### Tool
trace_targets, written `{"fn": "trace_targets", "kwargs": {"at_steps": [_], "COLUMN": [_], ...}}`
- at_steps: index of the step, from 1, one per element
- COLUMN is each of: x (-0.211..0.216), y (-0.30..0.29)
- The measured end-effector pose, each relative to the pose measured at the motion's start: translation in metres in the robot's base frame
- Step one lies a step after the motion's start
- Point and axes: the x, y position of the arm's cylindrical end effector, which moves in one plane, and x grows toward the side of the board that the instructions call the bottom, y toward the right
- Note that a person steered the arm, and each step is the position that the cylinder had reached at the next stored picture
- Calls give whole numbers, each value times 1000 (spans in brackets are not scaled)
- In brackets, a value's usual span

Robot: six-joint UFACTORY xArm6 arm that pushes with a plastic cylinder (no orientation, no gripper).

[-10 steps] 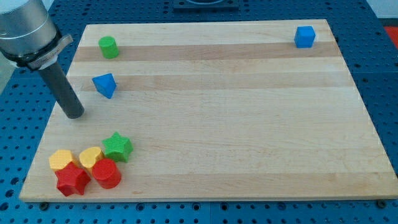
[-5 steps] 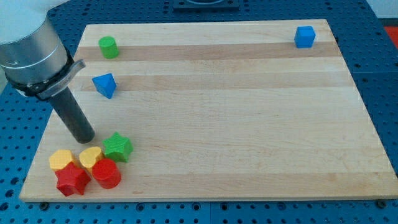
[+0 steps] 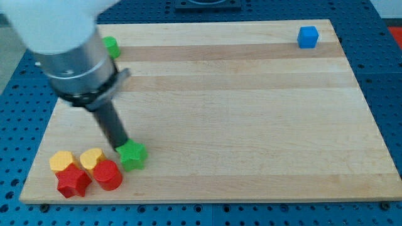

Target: Slide the green star to the bottom center

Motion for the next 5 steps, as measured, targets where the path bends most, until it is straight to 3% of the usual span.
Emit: {"fn": "trace_targets", "kwargs": {"at_steps": [2,3,5], "x": [3,-5,-35], "y": [54,53,-4]}}
